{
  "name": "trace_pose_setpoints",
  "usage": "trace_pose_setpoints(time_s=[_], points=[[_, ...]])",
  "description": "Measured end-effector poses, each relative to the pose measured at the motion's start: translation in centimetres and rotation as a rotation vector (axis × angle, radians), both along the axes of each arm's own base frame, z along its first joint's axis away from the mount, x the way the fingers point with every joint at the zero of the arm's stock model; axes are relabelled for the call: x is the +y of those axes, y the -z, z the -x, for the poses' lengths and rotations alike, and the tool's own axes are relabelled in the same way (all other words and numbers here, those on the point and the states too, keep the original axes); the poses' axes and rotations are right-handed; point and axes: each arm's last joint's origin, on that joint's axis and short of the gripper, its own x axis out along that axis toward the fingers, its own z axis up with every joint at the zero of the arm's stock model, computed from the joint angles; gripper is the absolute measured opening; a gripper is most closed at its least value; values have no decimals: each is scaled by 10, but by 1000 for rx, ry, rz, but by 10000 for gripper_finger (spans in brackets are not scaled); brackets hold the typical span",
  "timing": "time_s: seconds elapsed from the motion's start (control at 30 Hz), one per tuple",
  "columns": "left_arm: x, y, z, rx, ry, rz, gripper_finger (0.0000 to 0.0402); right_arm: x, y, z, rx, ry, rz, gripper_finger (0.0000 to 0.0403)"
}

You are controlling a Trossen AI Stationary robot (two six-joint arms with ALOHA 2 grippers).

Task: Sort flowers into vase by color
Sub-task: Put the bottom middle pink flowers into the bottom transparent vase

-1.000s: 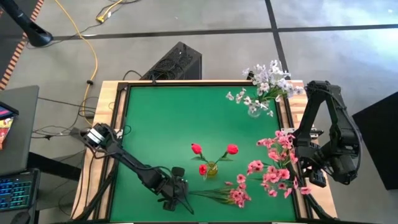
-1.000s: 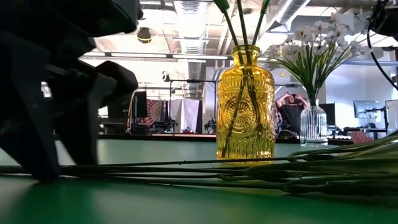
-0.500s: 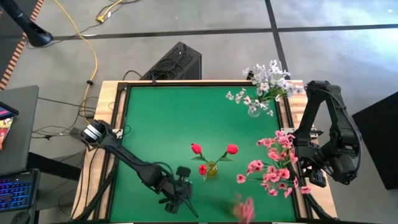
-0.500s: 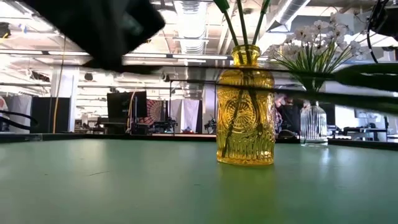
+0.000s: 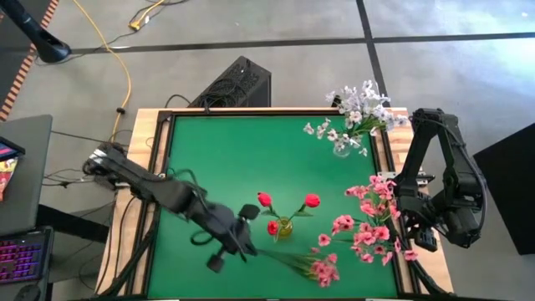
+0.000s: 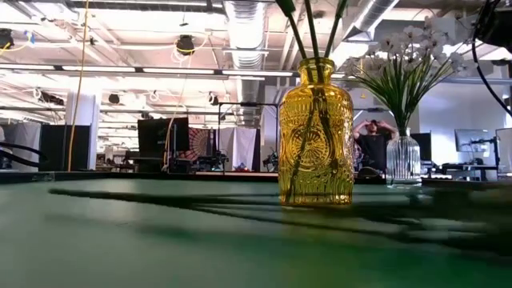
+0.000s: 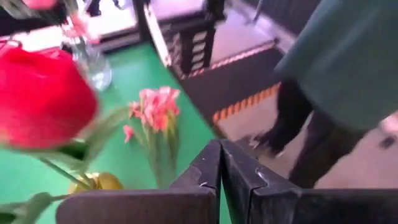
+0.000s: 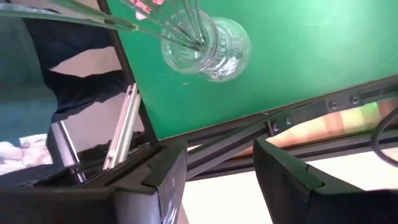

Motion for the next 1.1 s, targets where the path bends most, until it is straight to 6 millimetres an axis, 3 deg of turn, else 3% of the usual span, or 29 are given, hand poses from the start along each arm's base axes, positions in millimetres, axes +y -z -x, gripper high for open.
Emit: trace_pose_setpoints(time_s=[0.17,0.27,0.53,0.87,1.1], points=[[21,-49,21,-108,7,101,1,3,-1,0,-2,4,-35,209],[28,-57,30,-134,-26,94,0,3,-1,0,9,33,-41,209],[11,11,34,150,20,-17,0,9,2,-1,19,86,-25,209],[15,92,44,331,-45,-72,2,14,5,-2,18,83,8,209],[16,127,48,341,-56,-8,53,14,5,-2,19,87,6,209]])
